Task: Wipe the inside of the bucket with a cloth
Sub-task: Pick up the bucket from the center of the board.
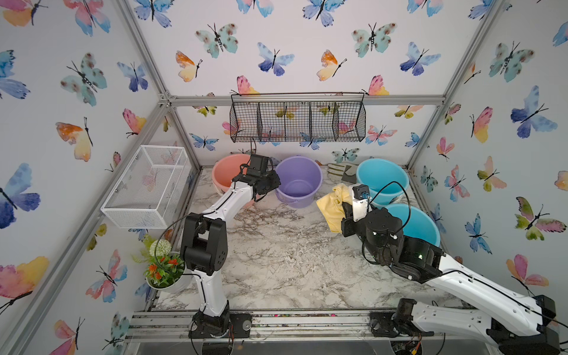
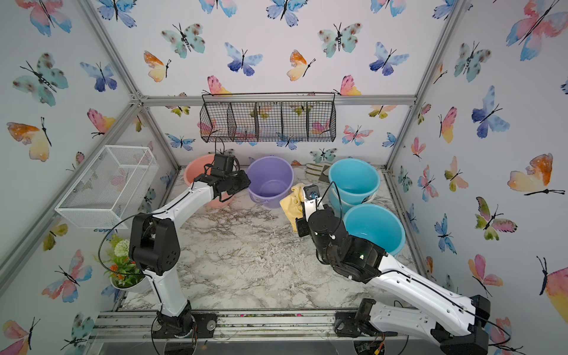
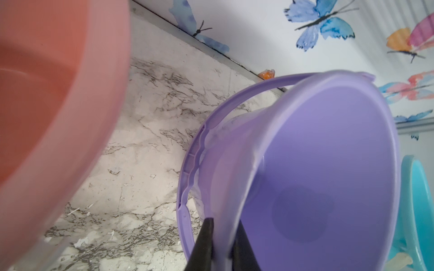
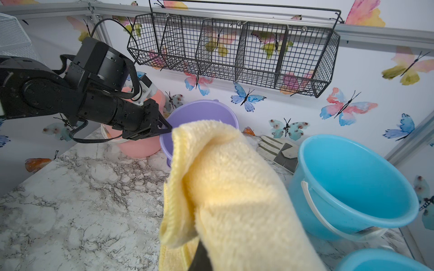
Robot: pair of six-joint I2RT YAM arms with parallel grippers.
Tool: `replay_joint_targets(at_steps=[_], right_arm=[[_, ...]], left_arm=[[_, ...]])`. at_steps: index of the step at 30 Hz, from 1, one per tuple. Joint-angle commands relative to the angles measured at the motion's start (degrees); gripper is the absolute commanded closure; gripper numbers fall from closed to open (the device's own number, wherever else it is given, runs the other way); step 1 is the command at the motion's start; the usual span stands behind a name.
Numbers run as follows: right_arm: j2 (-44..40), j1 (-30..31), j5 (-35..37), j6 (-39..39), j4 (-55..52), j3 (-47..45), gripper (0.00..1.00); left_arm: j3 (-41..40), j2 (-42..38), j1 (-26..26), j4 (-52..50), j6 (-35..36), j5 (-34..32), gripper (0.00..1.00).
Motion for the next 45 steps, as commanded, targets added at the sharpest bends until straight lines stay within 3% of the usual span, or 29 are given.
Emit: replay_joint_targets(at_steps=[1,7,13,16,21,27,31,40,45], right_arm=[[0.0,-0.2,0.6,-1.0,-0.2,2.5,0.98],[0.0,-0.2,1.7,-2.9,0.0,3.5,0.98],[1.2,-0.2,0.2,-3.4,-0.2,5.2,0.98],[2.0,-0.2,-2.5,-2.8,-0.2,6.0,0.98],[7.0,-0.2,-13.1,0.6,-4.4,10.6,0.98],[12.2,-0.2,-22.6,5.9,-10.5,14.2,0.98],[12.1,-0.1,-27.4,9.5,-11.4,11.3,0.98],[13.6,-0.1,-37.9,15.9,-9.1,1.5,0.98],[13.7,-0.1,-37.9,16.5,-7.3,-4.6,0.98]], left_arm=[[0.8,-2.1,0.4,-1.8,1.3,2.4,0.91],[-1.9,-7.9,-0.4,-4.4,3.5,6.0,1.00],[-9.1,-16.0,-2.9,-8.3,6.7,8.8,1.00],[-14.5,-21.0,-4.1,-9.3,7.5,10.0,1.00],[-24.5,-30.7,-7.5,-9.3,8.4,10.5,1.00],[-33.6,-40.2,-12.7,-9.8,8.1,4.3,1.00],[-36.8,-43.7,-14.2,-9.1,7.7,2.3,1.00],[-35.1,-44.3,-24.1,-8.1,10.2,-10.7,1.00],[-35.7,-46.2,-28.8,-7.3,10.1,-19.6,1.00]])
